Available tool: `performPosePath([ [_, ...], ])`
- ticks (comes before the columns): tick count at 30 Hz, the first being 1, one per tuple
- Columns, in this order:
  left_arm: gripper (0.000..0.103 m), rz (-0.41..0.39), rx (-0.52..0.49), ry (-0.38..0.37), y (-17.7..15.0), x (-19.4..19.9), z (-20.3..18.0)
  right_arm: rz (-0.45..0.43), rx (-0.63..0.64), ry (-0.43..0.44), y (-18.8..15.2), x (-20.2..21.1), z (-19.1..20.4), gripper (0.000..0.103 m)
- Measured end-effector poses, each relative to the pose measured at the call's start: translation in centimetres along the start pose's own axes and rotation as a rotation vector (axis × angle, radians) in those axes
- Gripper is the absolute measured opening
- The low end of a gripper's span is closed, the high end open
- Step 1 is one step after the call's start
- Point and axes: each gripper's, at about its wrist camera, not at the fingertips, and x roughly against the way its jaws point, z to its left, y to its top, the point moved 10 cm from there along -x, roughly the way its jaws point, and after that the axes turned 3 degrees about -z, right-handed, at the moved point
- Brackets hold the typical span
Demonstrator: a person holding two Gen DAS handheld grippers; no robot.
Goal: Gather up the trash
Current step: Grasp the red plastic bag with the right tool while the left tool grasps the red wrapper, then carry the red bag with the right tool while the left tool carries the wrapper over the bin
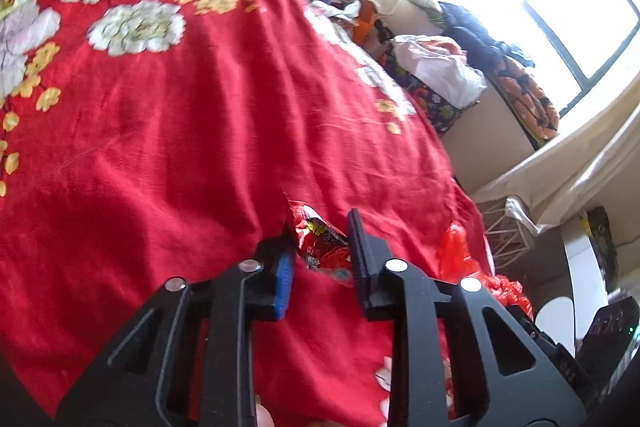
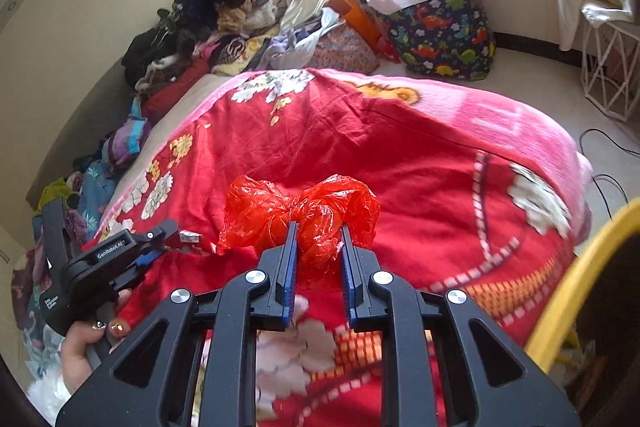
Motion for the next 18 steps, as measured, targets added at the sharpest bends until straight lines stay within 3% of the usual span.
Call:
performPosePath([
  [4,0.01,-0.02,-0.065,-0.038,-0.3,1.5,-2.8,-0.041,-0.02,-0.002,-0.1,2.5,-0.3,0.018],
  [18,0.009,-0.04,-0.227,-0.164,-2.0,5.2,-11.8,-0.168,-0.079,-0.047,0.7,10.4,-3.9,0.018],
])
